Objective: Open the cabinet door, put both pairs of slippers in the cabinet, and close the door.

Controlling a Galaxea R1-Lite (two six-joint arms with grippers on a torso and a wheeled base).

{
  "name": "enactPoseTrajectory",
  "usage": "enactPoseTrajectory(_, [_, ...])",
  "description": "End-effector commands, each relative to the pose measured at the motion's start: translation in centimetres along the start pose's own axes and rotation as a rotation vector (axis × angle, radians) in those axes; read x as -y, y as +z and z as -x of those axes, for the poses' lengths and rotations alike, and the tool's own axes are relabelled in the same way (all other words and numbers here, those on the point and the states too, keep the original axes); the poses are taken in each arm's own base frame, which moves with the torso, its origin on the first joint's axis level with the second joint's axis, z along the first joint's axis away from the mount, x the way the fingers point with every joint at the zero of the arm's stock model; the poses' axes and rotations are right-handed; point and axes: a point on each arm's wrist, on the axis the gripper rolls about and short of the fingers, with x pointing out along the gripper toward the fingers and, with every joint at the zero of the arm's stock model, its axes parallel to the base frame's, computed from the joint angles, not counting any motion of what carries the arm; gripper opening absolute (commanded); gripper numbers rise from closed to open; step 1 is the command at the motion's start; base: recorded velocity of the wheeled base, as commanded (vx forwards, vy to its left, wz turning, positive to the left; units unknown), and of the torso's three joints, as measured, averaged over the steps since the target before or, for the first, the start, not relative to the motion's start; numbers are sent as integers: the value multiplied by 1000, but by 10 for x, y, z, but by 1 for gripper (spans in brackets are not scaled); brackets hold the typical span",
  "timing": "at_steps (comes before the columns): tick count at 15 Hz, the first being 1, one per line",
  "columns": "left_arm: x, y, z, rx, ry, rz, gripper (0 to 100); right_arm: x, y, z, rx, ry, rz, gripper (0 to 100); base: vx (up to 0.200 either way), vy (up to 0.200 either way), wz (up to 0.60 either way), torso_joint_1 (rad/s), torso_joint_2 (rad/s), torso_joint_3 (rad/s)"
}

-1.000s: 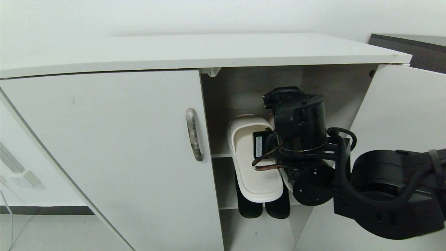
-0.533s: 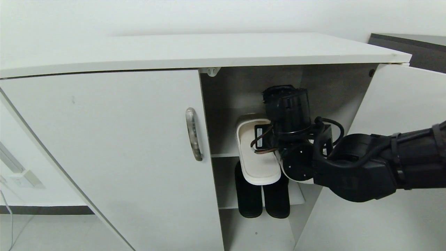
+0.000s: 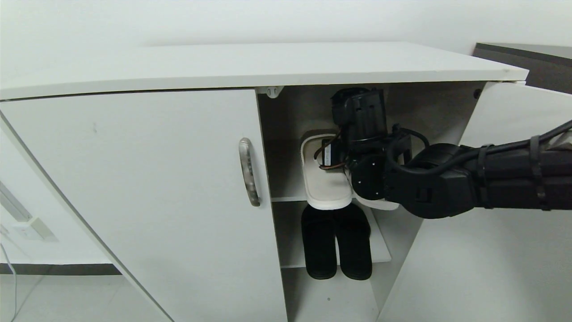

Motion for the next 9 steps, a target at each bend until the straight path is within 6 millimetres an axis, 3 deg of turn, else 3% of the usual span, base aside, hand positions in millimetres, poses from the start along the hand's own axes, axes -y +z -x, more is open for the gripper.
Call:
enactPoseTrajectory(1, [0, 0, 0, -1, 0, 0, 0, -3, -5, -9, -7, -8, 8, 0, 0, 0, 0, 0, 0, 0])
enactPoseTrajectory(9, [0, 0, 0, -1, 0, 0, 0, -4, -9, -14, -14, -16, 14, 0, 0, 0, 0, 0, 0, 0])
